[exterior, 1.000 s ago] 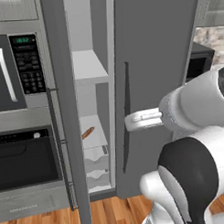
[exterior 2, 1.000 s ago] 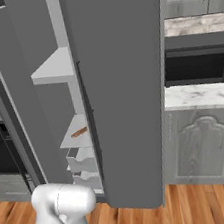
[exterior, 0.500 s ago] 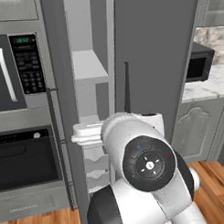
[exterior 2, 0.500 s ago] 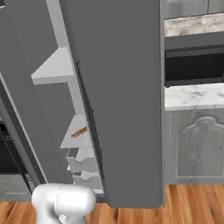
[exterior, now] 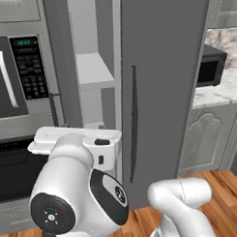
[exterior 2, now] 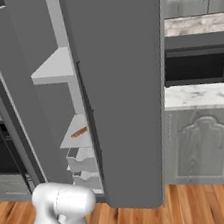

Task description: Pick up the frozen fish from the freezer, place it on any shelf in the fridge, and close the fridge and freezer doors when done.

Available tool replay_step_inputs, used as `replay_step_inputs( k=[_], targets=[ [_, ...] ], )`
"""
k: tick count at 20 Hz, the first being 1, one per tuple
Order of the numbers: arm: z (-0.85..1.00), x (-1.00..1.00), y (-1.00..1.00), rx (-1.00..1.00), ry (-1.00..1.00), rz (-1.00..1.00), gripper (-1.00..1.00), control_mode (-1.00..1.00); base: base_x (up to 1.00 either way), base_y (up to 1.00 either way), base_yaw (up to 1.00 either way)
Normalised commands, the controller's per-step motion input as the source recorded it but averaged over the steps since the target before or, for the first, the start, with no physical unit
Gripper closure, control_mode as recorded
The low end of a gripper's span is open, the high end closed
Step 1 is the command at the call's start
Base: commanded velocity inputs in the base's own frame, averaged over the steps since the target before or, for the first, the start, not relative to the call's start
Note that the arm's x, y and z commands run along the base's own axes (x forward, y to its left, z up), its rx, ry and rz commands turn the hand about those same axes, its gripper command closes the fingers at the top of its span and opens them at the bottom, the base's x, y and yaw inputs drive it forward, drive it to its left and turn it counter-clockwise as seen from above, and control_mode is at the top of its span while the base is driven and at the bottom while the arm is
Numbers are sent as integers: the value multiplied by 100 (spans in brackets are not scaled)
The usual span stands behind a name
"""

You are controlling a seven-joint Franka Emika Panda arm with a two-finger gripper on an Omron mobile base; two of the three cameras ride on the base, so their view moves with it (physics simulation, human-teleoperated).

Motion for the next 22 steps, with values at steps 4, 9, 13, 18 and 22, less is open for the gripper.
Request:
replay_step_inputs(
  k=[4,9,13,18,22],
  targets=[
    [-1,32,47,0,-7,-22,-100,-100,0,0,0],
    [-4,44,51,0,-3,-31,-100,-100,0,0,0],
    [-16,33,29,1,0,-29,-100,-100,0,0,0],
    [-62,25,0,7,0,-24,-100,-100,0,0,0],
    [-44,41,3,5,0,-19,-100,-100,0,0,0]
  ],
)
